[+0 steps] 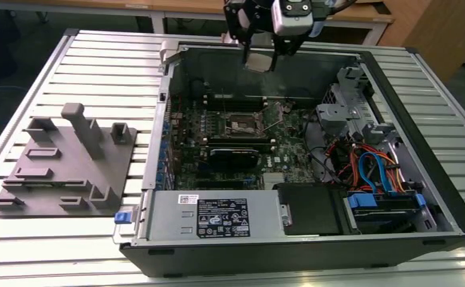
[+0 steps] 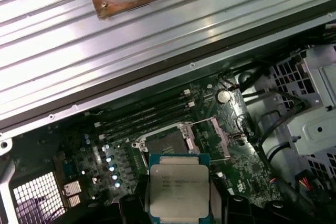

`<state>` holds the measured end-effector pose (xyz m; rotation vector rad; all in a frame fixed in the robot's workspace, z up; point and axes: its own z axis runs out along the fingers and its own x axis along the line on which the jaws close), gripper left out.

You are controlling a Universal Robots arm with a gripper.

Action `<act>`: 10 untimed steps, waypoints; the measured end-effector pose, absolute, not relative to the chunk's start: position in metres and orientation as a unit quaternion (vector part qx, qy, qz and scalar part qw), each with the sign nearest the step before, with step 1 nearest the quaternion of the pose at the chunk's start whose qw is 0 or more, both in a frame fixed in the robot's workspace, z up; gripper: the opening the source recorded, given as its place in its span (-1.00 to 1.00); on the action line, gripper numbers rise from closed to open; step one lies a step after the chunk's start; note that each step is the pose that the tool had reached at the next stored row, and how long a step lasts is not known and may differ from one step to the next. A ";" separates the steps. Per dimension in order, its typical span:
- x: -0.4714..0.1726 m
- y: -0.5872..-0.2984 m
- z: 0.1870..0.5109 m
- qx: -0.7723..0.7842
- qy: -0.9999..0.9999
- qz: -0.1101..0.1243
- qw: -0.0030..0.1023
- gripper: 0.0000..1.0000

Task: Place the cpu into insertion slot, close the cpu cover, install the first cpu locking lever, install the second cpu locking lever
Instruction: 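Place the cpu into insertion slot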

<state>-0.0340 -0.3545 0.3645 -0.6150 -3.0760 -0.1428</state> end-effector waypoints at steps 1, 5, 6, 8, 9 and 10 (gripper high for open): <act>-0.034 -0.354 0.364 -0.204 -0.978 -0.045 0.000 0.08; -0.034 -0.354 0.364 -0.207 -0.977 -0.046 0.000 0.08; -0.034 -0.354 0.364 -0.207 -0.977 -0.045 0.000 0.08; -0.034 -0.354 0.364 -0.207 -0.977 -0.045 0.000 0.08; -0.034 -0.354 0.364 -0.207 -0.977 -0.045 0.000 0.08; -0.034 -0.354 0.364 -0.207 -0.977 -0.045 0.000 0.08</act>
